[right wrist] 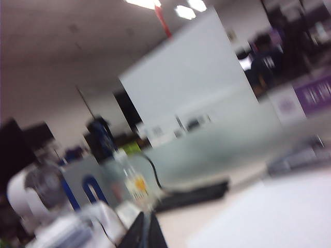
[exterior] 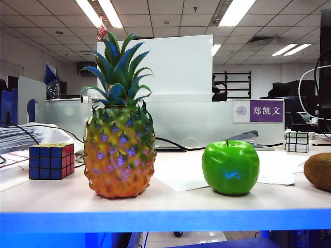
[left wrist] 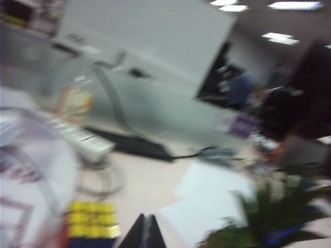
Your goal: Arrange all the fruits from large to small from left to right in a row.
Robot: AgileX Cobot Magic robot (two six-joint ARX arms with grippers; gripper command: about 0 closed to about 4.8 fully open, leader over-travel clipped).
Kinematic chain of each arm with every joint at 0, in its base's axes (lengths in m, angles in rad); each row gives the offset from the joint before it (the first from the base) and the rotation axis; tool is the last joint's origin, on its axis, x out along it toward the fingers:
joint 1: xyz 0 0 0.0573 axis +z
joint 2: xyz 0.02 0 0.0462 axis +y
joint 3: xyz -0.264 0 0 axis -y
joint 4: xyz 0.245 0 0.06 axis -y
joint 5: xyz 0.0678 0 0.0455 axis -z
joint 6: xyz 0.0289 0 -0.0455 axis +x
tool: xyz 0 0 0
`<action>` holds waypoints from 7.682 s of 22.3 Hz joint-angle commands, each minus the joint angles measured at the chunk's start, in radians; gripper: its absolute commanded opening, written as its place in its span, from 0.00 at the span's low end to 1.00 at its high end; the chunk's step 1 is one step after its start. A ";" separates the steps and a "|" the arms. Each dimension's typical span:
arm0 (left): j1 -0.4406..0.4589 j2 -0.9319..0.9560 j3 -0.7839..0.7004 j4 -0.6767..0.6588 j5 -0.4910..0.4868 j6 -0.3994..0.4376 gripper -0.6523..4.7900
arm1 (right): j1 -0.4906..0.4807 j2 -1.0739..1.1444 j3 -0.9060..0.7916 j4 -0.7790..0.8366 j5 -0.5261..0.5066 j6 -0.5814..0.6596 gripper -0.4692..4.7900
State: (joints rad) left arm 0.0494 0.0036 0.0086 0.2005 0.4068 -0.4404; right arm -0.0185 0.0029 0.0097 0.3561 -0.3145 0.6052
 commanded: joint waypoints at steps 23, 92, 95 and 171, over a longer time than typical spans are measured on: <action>0.001 -0.002 0.005 -0.032 0.518 -0.210 0.11 | 0.037 0.451 0.402 -0.483 0.092 -0.604 0.22; 0.001 -0.002 0.004 -0.027 0.535 -0.176 0.18 | 0.313 0.920 0.460 -0.610 0.493 -0.628 0.08; 0.001 -0.002 0.004 -0.027 0.533 -0.177 0.18 | 0.313 0.933 0.460 -0.607 0.493 -0.630 0.08; 0.001 -0.002 0.003 -0.028 0.639 -0.055 0.30 | 0.550 1.334 0.458 -0.143 0.209 -0.658 1.00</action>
State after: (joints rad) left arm 0.0494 0.0036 0.0097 0.1604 1.0325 -0.5297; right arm 0.5297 1.3273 0.4637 0.1886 -0.1127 -0.0502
